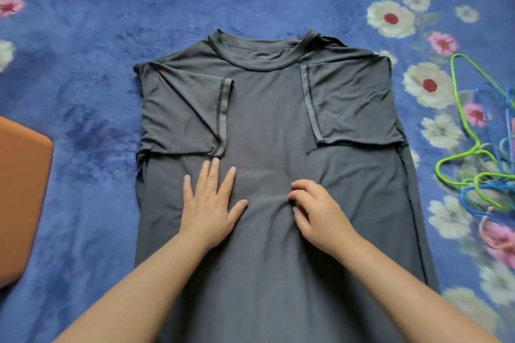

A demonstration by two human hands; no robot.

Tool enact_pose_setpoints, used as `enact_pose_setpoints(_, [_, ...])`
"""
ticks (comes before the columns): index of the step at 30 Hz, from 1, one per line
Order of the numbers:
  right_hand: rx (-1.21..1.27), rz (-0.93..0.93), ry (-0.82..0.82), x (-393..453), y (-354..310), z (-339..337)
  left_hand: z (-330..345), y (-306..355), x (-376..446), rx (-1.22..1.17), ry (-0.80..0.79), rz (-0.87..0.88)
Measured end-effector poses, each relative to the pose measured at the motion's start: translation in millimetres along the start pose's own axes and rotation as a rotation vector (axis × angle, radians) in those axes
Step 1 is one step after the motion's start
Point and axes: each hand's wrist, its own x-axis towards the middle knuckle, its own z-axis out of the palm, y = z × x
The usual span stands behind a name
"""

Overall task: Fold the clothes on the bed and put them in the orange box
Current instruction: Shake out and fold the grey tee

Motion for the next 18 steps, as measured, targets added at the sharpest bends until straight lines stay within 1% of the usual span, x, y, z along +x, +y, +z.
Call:
enact_pose_setpoints(1, [-0.06, -0.036, -0.034, -16.2, 6.1, -4.5, 3.7, 10.7, -12.3, 0.006, 0.002, 0.029])
enact_pose_setpoints(2, [-0.113, -0.046, -0.073, -31.3, 10.6, -8.5, 6.9, 19.1, -24.5, 0.027, -0.051, 0.057])
enact_pose_setpoints(3, [-0.148, -0.042, -0.107, -47.6, 13.8, -11.9, 10.2, 25.1, -38.1, 0.058, -0.101, 0.094])
enact_pose_setpoints(4, [-0.173, -0.021, -0.138, -65.0, 15.3, -15.2, 13.8, 28.3, -52.5, 0.073, -0.103, 0.141])
enact_pose_setpoints(6, [-0.206, 0.028, -0.162, -93.8, 21.8, -18.2, 21.1, 29.7, -78.0, 0.111, -0.108, 0.262])
enact_pose_setpoints(9, [-0.264, 0.094, -0.133, -136.7, 30.4, -17.9, 36.7, 19.7, -124.5, 0.179, -0.122, 0.469])
enact_pose_setpoints(11, [-0.286, 0.218, -0.117, -159.7, 37.9, -15.3, 47.3, 13.1, -151.1, 0.23, -0.149, 0.546])
enact_pose_setpoints(13, [-0.311, 0.405, -0.005, -187.7, 38.6, -13.3, 56.3, 9.2, -180.8, 0.253, -0.161, 0.576])
enact_pose_setpoints(14, [-0.299, 0.54, 0.046, -204.1, 35.5, -13.4, 60.6, 6.9, -194.7, 0.243, -0.176, 0.581])
enact_pose_setpoints(16, [-0.177, 0.847, 0.094, -233.0, 30.0, -11.3, 69.0, 2.0, -217.0, 0.232, -0.188, 0.571])
enact_pose_setpoints(18, [-0.032, 1.029, 0.14, -267.8, 23.5, -0.6, 80.6, -1.2, -247.7, 0.261, -0.149, 0.58])
